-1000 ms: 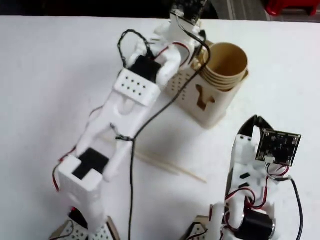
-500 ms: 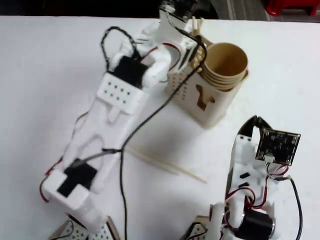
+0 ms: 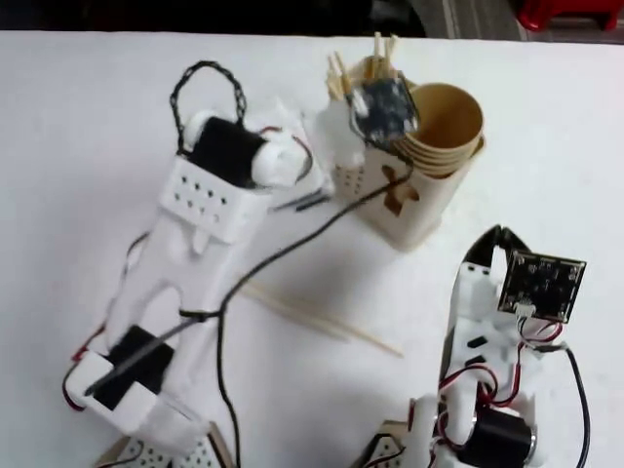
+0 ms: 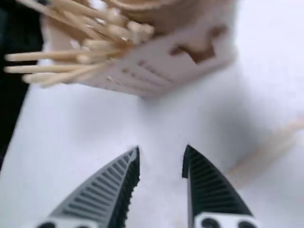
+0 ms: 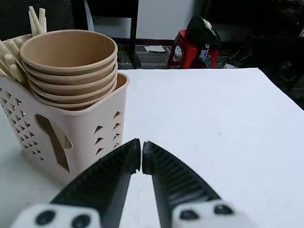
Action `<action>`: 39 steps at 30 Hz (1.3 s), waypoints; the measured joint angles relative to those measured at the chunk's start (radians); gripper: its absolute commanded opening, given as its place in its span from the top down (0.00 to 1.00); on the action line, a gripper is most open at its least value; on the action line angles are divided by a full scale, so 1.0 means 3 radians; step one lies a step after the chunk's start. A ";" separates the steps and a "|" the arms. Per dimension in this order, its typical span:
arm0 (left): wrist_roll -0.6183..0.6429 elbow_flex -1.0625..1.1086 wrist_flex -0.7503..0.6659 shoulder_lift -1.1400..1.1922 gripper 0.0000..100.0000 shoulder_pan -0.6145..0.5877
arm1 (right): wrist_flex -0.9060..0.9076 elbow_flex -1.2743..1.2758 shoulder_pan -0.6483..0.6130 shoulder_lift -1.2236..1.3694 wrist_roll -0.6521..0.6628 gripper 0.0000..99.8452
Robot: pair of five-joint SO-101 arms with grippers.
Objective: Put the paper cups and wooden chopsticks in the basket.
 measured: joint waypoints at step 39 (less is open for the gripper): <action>-0.0159 0.3907 -0.1933 -0.0793 0.74 0.0363 | 0.0000 0.0000 0.0000 0.0000 0.0000 0.98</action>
